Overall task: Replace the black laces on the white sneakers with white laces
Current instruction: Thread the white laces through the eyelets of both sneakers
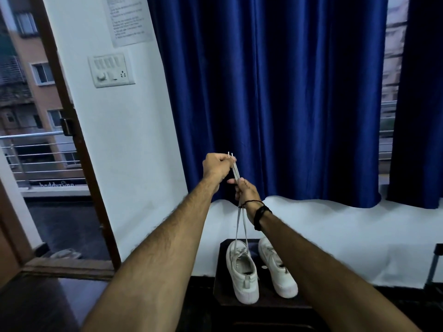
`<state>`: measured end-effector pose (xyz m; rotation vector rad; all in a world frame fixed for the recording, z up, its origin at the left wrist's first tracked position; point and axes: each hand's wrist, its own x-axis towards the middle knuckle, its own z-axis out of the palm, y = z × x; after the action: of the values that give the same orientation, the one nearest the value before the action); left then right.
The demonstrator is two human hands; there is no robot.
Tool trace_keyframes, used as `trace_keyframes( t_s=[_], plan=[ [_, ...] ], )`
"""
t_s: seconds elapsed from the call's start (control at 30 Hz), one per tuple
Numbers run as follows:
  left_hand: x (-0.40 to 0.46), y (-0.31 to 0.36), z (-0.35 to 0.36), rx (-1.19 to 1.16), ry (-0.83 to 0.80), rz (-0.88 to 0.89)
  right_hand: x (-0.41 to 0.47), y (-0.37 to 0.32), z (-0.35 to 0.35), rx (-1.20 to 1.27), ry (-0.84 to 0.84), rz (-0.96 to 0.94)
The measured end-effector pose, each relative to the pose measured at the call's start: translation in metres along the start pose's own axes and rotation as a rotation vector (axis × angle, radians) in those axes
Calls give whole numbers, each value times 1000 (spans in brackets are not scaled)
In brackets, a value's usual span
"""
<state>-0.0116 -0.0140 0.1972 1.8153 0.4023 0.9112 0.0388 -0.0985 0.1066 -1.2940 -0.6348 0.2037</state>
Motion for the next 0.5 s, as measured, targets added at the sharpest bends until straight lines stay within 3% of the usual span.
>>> trace_keyframes(
  t_s=[0.17, 0.5],
  plan=[
    [6, -11, -3, -3, 71, -34, -4, 9, -9, -13, -66, 100],
    [-3, -90, -32, -131, 321, -327, -16, 40, -36, -201, -30, 120]
  ],
)
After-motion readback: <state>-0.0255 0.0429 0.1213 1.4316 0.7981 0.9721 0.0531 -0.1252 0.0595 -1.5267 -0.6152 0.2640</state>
